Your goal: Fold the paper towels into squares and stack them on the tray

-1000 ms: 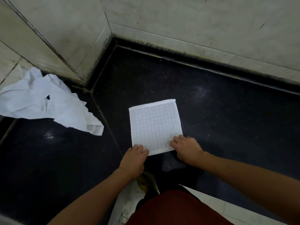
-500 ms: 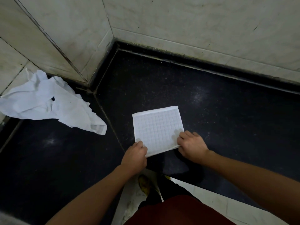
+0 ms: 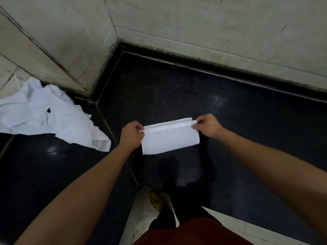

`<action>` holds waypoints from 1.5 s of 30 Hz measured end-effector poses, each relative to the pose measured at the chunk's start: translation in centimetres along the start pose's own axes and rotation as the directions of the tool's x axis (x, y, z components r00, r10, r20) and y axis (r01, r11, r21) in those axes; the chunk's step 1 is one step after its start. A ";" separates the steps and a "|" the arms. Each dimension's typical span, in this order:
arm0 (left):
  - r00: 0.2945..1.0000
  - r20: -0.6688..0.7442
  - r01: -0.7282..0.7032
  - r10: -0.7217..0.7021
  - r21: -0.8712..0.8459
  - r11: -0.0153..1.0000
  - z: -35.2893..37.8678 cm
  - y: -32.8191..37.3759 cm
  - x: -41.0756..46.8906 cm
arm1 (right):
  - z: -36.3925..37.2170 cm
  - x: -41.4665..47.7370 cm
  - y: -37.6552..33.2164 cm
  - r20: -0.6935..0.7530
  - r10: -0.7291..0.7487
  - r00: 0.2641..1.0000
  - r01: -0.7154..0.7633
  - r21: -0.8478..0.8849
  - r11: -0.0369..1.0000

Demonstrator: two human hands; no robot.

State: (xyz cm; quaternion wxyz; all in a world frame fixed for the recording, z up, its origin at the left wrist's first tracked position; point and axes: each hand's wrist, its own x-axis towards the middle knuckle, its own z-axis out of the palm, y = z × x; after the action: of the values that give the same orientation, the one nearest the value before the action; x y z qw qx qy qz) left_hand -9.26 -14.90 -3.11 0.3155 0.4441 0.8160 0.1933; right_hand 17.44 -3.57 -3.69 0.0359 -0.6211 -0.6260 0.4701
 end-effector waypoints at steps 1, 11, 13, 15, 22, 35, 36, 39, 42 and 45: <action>1.000 -0.001 0.015 -0.015 0.013 1.000 0.2 0.0 0.6 | 0.2 0.6 0.0 -0.016 0.022 1.000 -0.022 -0.014 1.000; 0.996 0.002 0.089 -0.089 0.070 0.994 1.8 -0.5 3.7 | 0.7 3.4 0.1 -0.077 0.079 0.994 -0.094 -0.218 0.971; 0.994 -0.009 0.111 -0.111 0.076 0.991 2.1 -0.6 4.0 | 0.8 3.4 0.1 -0.089 0.088 0.992 -0.110 -0.280 0.954; 0.991 -0.017 0.131 -0.130 0.106 0.986 2.3 -0.8 4.2 | 0.7 3.2 -0.1 -0.105 0.066 0.992 -0.102 -0.387 0.916; 0.992 -0.122 0.035 -0.016 0.162 0.986 2.8 -0.4 0.2 | 1.6 0.0 -0.5 -0.127 -0.199 0.972 0.105 -0.521 0.847; 0.970 -0.074 0.229 -0.230 -0.022 0.973 4.2 -2.6 -4.4 | 3.0 -2.4 2.8 -0.168 0.016 0.986 -0.081 -0.391 0.917; 0.975 -0.069 0.211 -0.210 0.007 0.977 4.1 -2.8 -4.5 | 2.9 -2.5 2.8 -0.165 -0.017 0.986 -0.056 -0.426 0.903; 0.997 -0.075 0.033 -0.018 0.204 0.978 3.9 -3.1 -4.6 | 3.1 -3.0 2.7 -0.135 -0.236 0.962 0.124 -0.556 0.822; 0.964 0.016 -0.252 0.264 0.363 0.897 4.0 -2.7 -4.2 | 4.2 -3.6 2.2 0.008 -0.407 0.913 0.333 -0.590 0.735; 0.957 0.166 -0.285 0.238 0.392 0.875 4.3 -2.8 -4.0 | 4.7 -3.7 2.5 0.122 -0.315 0.941 0.324 -0.595 0.736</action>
State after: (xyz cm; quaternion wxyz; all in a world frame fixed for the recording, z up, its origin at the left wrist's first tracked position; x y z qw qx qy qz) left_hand -6.38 -19.63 -6.52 0.2312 0.6170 0.7516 0.0326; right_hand 17.19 -9.59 -5.88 -0.0891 -0.4797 -0.8406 0.2353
